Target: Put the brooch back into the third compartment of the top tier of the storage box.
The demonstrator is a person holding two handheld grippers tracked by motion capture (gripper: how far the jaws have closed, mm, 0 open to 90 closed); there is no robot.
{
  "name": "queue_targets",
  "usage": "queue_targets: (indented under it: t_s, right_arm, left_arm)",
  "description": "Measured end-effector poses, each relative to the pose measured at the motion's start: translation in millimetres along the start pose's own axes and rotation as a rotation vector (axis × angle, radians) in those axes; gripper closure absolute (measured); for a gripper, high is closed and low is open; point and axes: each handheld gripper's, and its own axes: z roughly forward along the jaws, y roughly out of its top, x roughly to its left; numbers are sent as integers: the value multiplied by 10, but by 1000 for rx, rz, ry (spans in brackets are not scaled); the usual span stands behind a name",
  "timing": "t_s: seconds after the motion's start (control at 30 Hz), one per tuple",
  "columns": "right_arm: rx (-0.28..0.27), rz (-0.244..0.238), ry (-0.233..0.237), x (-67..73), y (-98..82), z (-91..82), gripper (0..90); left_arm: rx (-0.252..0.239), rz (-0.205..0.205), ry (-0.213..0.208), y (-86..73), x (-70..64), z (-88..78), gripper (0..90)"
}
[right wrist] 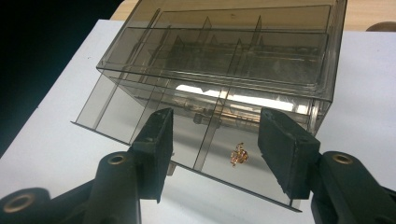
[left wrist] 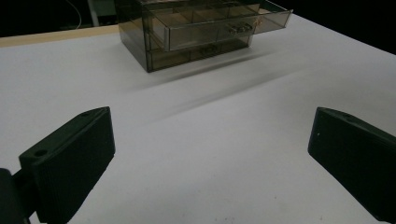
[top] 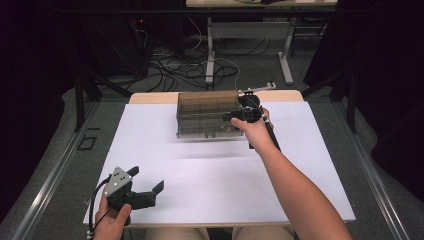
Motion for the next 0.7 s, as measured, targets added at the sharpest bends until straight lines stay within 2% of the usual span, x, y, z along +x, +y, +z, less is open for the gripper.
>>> queue_targets:
  t_s: [0.1, 0.17, 0.3, 0.4, 0.57, 0.7]
  right_arm:
    - [-14, -9, 3, -22, 8, -38, 405]
    - [-11, -3, 4, -34, 7, -64, 389]
    - [-5, -20, 17, -40, -20, -118, 327]
    - [7, -27, 36, -36, -47, -171, 277]
    - [-14, -47, 86, -2, -76, -282, 187]
    - [-31, -72, 92, 42, -110, -388, 151]
  left_arm:
    - [-1, 1, 1, 0, 4, -6, 5]
    - [1, -1, 1, -1, 4, -8, 6]
    - [1, -1, 2, -3, 3, -10, 6]
    - [1, -1, 3, -3, 4, -11, 5]
    - [4, 1, 4, -2, 1, -10, 6]
    - [4, 1, 4, -3, -3, -9, 5]
